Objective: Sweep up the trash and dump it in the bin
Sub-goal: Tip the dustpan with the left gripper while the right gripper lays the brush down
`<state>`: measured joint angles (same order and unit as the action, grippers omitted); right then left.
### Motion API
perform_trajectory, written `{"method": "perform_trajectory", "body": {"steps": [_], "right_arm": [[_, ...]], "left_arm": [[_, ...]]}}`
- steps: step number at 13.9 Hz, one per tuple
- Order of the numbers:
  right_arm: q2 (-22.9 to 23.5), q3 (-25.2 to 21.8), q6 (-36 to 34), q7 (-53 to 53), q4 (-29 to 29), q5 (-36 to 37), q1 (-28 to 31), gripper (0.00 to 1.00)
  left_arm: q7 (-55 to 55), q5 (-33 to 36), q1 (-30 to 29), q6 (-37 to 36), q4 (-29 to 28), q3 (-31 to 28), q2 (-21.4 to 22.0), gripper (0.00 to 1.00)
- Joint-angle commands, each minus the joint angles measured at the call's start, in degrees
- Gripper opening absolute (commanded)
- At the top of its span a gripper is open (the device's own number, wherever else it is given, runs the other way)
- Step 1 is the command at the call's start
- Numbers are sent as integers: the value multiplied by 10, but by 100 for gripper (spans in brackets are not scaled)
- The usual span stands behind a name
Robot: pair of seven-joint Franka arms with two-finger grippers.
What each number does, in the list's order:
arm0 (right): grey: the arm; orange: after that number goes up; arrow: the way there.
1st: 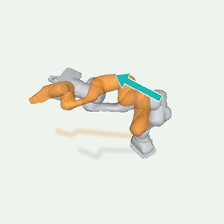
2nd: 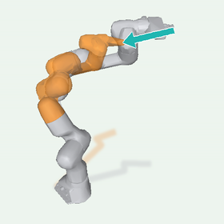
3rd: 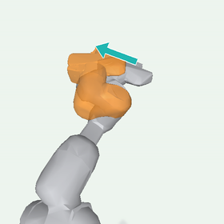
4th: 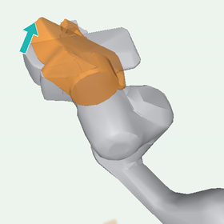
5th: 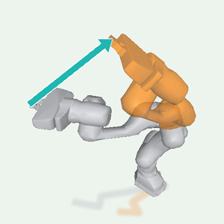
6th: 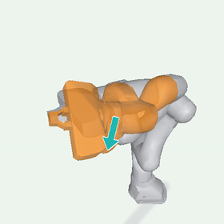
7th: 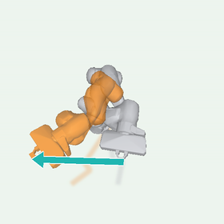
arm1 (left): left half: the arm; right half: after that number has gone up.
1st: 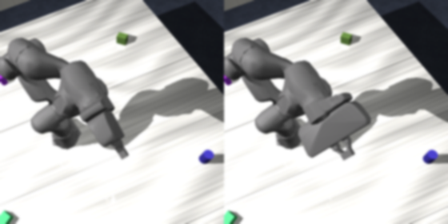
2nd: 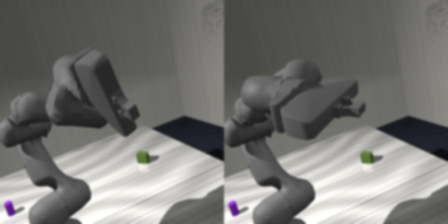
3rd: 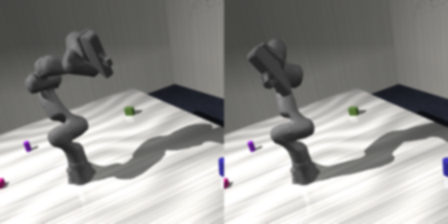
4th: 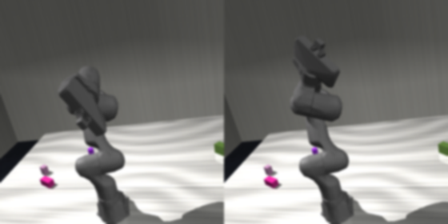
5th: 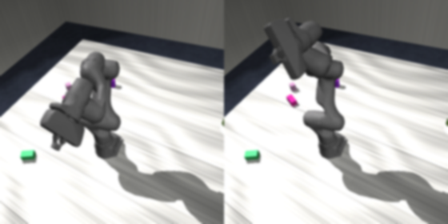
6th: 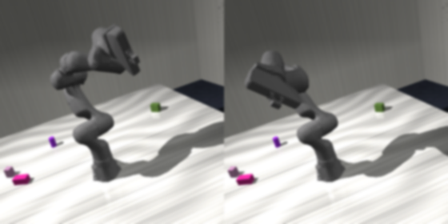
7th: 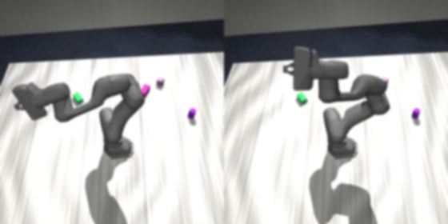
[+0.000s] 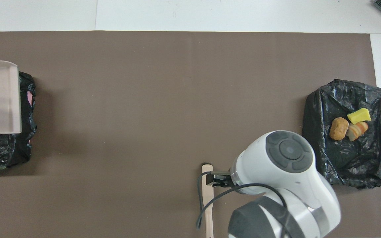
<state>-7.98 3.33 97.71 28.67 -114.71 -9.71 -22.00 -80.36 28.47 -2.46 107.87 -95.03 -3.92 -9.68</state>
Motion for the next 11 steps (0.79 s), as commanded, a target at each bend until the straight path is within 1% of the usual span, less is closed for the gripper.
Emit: {"method": "perform_trajectory", "body": {"steps": [1,3,6,7,8,9,11], "right_arm": [[1,0,-35,-64,46,47,34,100],[-2,-17,-38,-114,62,74,50,100],[-1,-78,-45,-186,98,83,53,100],[-1,-89,-48,-199,113,93,61,100],[-1,-82,-48,-209,132,113,84,100],[0,-77,-49,-219,143,119,105,100],[-2,-81,-53,-244,162,123,121,100]], "left_arm": [[107,-28,15,-28,-18,31,5,0],[204,-45,22,-42,-27,65,-1,0],[378,-61,34,-49,-53,129,-8,0],[442,-75,34,-50,-56,155,-10,0],[489,-89,34,-55,-56,179,-19,0],[541,-90,36,-56,-56,202,-24,0],[646,-91,41,-52,-51,243,-45,0]]}}
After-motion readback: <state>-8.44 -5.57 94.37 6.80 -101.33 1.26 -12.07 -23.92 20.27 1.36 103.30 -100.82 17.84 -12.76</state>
